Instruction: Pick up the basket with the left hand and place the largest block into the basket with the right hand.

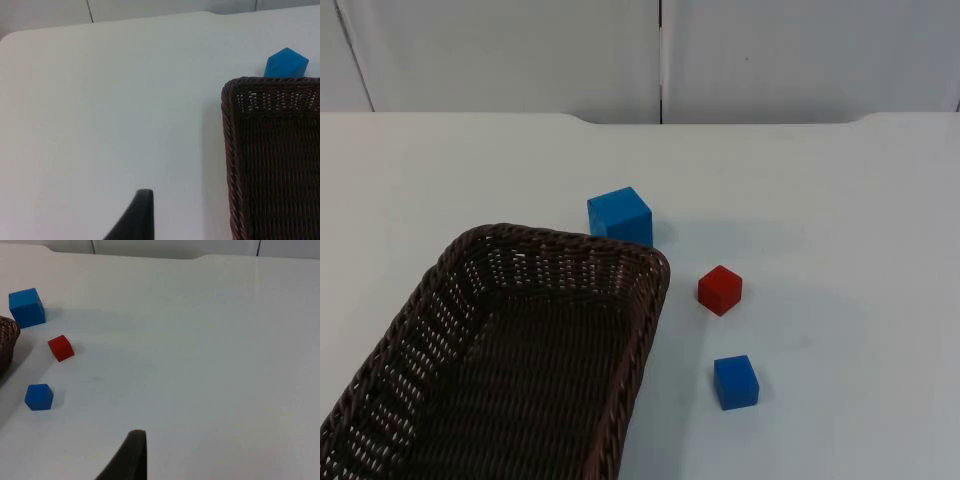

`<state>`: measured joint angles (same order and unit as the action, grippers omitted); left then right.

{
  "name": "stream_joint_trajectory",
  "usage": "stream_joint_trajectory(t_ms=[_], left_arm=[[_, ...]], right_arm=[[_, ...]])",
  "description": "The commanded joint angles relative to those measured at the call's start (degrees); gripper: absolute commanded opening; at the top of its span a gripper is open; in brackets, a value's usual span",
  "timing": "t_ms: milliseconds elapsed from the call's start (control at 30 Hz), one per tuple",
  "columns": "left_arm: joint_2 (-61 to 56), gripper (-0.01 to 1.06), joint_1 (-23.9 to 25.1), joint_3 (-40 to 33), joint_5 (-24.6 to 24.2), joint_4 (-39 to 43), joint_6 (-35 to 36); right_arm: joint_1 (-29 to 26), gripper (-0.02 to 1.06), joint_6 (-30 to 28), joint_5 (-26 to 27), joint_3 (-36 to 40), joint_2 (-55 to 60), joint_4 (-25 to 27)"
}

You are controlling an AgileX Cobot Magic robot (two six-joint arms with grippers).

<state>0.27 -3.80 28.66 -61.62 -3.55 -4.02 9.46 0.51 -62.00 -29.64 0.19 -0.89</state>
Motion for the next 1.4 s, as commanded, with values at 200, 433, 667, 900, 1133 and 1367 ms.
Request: stream_joint_trajectory(t_ms=[200,433,667,900,1133,1367], left_arm=[[-0.27,1.05,-0.11,-0.25,0.03,1.45,1.88],[-0.27,1.05,-0.11,-0.25,0.03,1.45,1.88],[-0.27,1.05,-0.11,-0.25,0.14,1.47,3.07],[0.68,1.05,-0.11,-0.13,0.37,0.76,3.2],[8.26,1.05,-0.11,1.39,3.9,-0.35,2.95],[14.72,1.05,-0.11,1.39,7.09,-0.49,2.78]], right_arm=[[-0.05,1.05,-0.05,0.15,0.05,-0.19,-0.26],[-0.05,1.05,-0.05,0.15,0.05,-0.19,-0.26],[-0.05,1.05,-0.05,0.15,0.05,-0.19,-0.26],[-0.05,1.05,-0.05,0.15,0.05,-0.19,-0.26],[-0.05,1.05,-0.05,0.15,0.05,-0.19,-0.26],[-0.05,1.05,-0.05,0.15,0.05,-0.19,-0.26]])
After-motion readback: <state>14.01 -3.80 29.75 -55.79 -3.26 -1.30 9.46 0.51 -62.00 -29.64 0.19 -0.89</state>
